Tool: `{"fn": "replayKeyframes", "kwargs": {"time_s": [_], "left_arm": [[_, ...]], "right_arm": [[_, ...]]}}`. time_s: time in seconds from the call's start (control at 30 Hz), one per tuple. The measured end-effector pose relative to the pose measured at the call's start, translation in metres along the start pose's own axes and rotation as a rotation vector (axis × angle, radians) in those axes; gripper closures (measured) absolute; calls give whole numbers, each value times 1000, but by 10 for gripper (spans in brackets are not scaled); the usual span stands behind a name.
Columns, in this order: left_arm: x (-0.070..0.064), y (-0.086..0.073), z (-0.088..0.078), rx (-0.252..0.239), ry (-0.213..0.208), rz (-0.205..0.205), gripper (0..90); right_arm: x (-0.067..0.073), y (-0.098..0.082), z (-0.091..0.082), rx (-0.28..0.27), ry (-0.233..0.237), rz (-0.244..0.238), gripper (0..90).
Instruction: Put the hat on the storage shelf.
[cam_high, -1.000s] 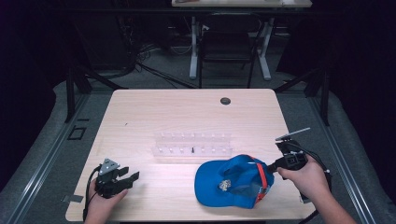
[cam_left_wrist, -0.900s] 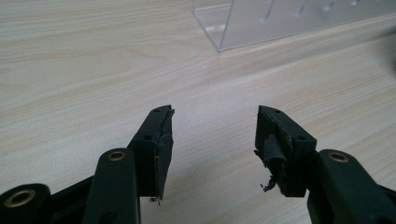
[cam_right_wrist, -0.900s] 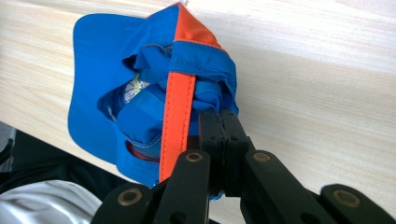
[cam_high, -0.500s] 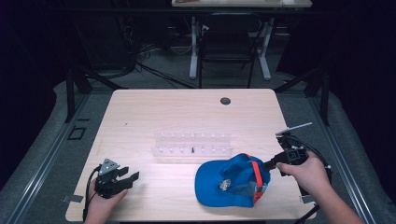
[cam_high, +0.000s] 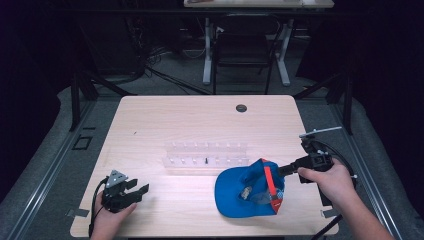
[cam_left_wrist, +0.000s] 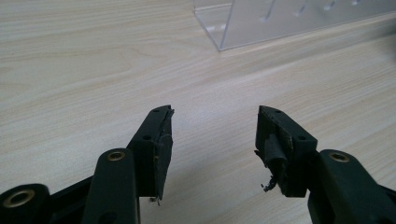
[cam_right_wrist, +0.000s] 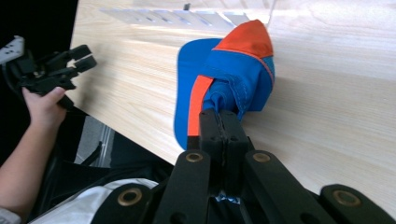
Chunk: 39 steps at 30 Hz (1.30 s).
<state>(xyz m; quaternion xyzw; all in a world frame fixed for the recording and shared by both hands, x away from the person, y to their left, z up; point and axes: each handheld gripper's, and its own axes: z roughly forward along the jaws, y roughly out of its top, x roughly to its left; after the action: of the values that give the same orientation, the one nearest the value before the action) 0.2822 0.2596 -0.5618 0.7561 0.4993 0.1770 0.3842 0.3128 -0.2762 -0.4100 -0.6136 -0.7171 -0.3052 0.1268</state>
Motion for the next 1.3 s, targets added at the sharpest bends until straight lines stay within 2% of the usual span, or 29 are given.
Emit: {"fn": "replayKeyframes", "kwargs": {"time_s": [0.23, 0.57, 0.8, 1.03, 1.23, 1.3], "left_arm": [[0, 0, 1, -4, -2, -4, 465], [0, 0, 1, -2, -4, -3, 465], [-1, 0, 1, 9, -6, 0, 465], [-11, 1, 1, -6, -19, 19, 466], [-18, 3, 3, -15, -40, 46, 475], [-17, 2, 4, -12, -42, 37, 475]], "right_arm": [[13, 2, -8, -14, 52, -18, 900], [37, 6, -22, -37, 185, -34, 900], [51, 13, -28, -44, 224, -54, 900], [65, 16, -36, -63, 243, -79, 900], [68, 19, -41, -80, 252, -87, 900], [68, 19, -44, -86, 256, -81, 900]]}}
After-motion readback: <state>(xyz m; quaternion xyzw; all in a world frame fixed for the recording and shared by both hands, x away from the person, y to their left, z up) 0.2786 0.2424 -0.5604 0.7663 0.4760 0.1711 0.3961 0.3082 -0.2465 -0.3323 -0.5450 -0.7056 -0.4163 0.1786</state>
